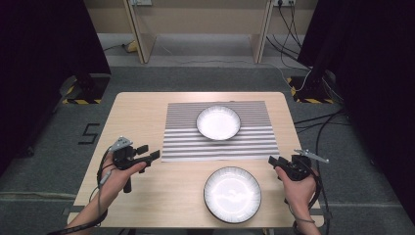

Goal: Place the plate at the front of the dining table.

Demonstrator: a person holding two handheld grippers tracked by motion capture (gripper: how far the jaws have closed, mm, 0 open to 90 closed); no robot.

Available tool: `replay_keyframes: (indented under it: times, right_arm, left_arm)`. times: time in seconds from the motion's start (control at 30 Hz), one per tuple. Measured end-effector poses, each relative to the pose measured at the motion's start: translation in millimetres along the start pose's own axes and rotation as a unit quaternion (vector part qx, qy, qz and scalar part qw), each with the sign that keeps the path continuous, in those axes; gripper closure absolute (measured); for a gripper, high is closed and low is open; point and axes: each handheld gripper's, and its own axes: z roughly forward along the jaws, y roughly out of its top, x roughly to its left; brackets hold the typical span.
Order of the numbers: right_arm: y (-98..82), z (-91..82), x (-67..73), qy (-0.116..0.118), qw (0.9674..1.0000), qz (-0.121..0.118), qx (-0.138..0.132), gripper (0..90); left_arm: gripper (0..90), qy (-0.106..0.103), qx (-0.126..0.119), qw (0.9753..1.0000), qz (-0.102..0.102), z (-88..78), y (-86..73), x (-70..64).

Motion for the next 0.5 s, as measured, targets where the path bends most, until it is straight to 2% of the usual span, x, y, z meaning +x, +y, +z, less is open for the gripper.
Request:
replay_keyframes:
  times: [0.3,0.5]
  right_arm:
    - [-3.6,-7.0,-5.6,-0.002,1.0000,0.005,-0.002,54.3]
    - [-8.8,-12.7,-8.7,-0.002,1.0000,0.008,-0.001,54.2]
  left_arm:
    - [36.5,0.002,-0.002,1.0000,-0.001,-6.5,-3.8,1.9]
    - [36.5,0.005,-0.007,0.9999,-0.009,-12.9,-10.1,4.8]
